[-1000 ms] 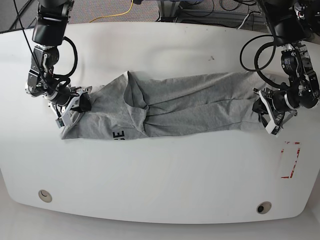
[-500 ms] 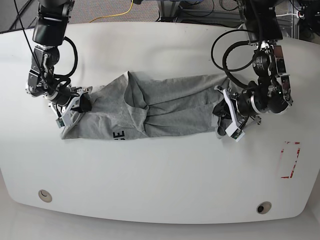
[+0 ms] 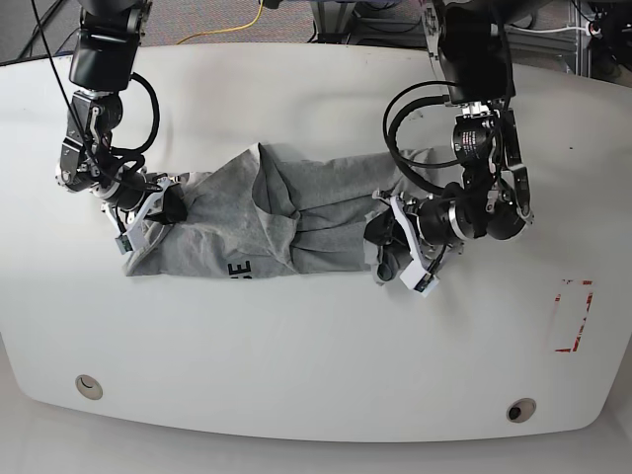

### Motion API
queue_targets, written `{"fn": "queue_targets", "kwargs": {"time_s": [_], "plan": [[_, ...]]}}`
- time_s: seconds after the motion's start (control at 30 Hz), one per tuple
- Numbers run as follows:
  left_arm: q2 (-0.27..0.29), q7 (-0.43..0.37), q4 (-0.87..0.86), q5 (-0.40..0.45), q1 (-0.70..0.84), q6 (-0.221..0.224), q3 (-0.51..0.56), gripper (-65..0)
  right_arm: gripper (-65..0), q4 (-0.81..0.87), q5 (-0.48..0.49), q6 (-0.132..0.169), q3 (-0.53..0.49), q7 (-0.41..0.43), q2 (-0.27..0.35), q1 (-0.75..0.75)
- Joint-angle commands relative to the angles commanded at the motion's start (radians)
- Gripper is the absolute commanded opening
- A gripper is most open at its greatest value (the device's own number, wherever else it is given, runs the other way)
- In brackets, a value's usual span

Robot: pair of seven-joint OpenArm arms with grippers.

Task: Layout the t-shirt on the table in an organized manner, then fold the t-shirt properly
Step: 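Grasp the shirt end with the left gripper and fold it toward the right gripper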

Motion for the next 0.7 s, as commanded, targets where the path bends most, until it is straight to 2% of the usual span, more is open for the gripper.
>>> {"fn": "queue_targets", "kwargs": {"time_s": [0.2,0.7], "plan": [[0.028,-0.032,-0.018,0.002,-0.023,0.049,0.002,-61.4,-54.1,0.0,0.0,0.0,0.0,0.0,0.0,-0.002],[0.037,-0.044,-0.112,0.002,-0.061,0.051,0.002,-60.7,-54.1,0.0,0.0,0.0,0.0,0.0,0.0,-0.003]]}}
